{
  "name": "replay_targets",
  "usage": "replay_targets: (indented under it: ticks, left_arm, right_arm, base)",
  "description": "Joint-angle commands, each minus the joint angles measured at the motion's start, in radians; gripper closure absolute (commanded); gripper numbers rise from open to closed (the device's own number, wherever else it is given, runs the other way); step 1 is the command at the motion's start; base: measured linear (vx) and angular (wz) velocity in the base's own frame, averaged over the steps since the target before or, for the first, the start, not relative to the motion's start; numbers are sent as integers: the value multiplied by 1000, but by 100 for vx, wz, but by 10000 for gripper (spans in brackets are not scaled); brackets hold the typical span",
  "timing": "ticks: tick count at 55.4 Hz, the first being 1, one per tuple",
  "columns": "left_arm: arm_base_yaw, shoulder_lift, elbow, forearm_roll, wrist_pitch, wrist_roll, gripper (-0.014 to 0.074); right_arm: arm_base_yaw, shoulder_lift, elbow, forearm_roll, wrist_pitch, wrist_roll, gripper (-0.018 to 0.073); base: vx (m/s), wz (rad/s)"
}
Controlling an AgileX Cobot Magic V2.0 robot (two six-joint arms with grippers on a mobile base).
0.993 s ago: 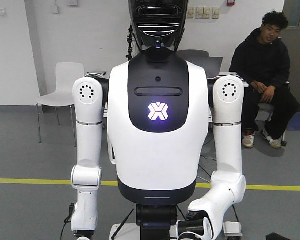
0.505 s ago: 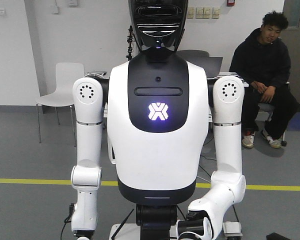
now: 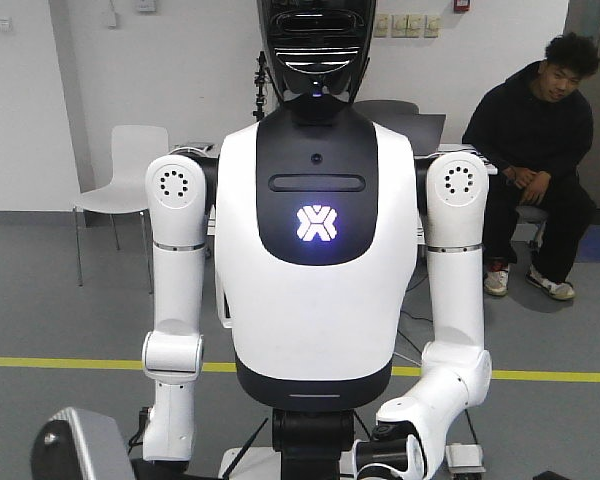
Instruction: Pick snacks and fruit into basket
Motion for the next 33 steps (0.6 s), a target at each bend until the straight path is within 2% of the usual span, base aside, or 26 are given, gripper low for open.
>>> replay_targets:
  ticks: [1, 33]
  left_arm:
    - [-4, -39, -24, -27, -39, -9, 76]
    - [-4, -46, -24, -27, -38, -9, 76]
  right_arm:
    - [-5, -3, -34, -4, -74, -7, 58]
    - [-5, -3, -34, -4, -74, -7, 58]
  base:
    - [0, 0]
    - [0, 0]
